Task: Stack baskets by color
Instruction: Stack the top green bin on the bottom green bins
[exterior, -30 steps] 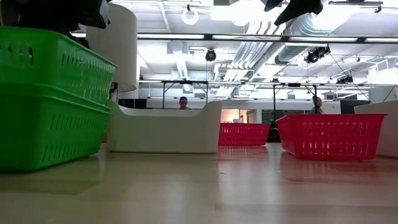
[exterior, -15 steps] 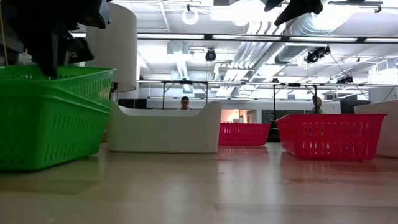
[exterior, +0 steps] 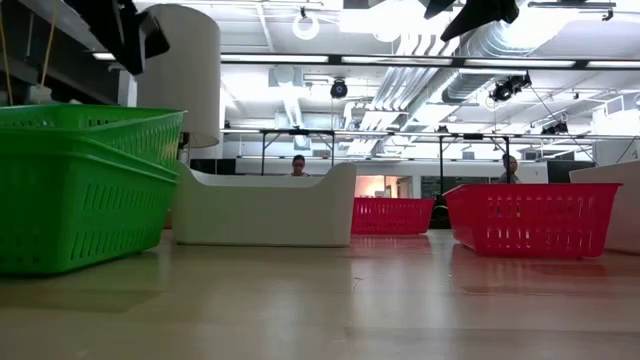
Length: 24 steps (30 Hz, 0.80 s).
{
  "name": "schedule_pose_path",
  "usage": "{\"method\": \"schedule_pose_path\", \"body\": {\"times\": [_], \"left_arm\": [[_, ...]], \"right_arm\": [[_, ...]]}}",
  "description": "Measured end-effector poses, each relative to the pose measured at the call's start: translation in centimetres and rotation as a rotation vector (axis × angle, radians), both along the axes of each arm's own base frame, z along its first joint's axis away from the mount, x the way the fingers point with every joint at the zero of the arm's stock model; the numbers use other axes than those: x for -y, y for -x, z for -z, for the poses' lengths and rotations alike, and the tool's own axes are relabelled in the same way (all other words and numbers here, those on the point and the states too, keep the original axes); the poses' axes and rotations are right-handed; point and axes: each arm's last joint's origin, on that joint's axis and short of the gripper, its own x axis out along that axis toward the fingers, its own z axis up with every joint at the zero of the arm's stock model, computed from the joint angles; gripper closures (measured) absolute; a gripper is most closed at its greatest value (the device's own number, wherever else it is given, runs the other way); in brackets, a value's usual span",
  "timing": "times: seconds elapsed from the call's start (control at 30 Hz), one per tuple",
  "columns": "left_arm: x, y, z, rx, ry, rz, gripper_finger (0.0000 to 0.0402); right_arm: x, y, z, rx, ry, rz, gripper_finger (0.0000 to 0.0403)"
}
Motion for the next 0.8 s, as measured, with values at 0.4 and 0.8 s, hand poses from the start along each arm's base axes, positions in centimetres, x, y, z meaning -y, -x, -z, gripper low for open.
{"method": "schedule_pose_path", "body": {"times": [0.4,0.8], "left_arm": [[1.1,1.5,3.7,0.135,0.033,-0.013,0.0397],[1.0,1.5,6.0,0.189,0.014,-0.127,0.0401]], "right_arm": [[0.0,0.0,0.0,0.002,0.002,0.003,0.0144],[0.0,0.0,0.0,0.008,0.001,0.002,0.0144]]}}
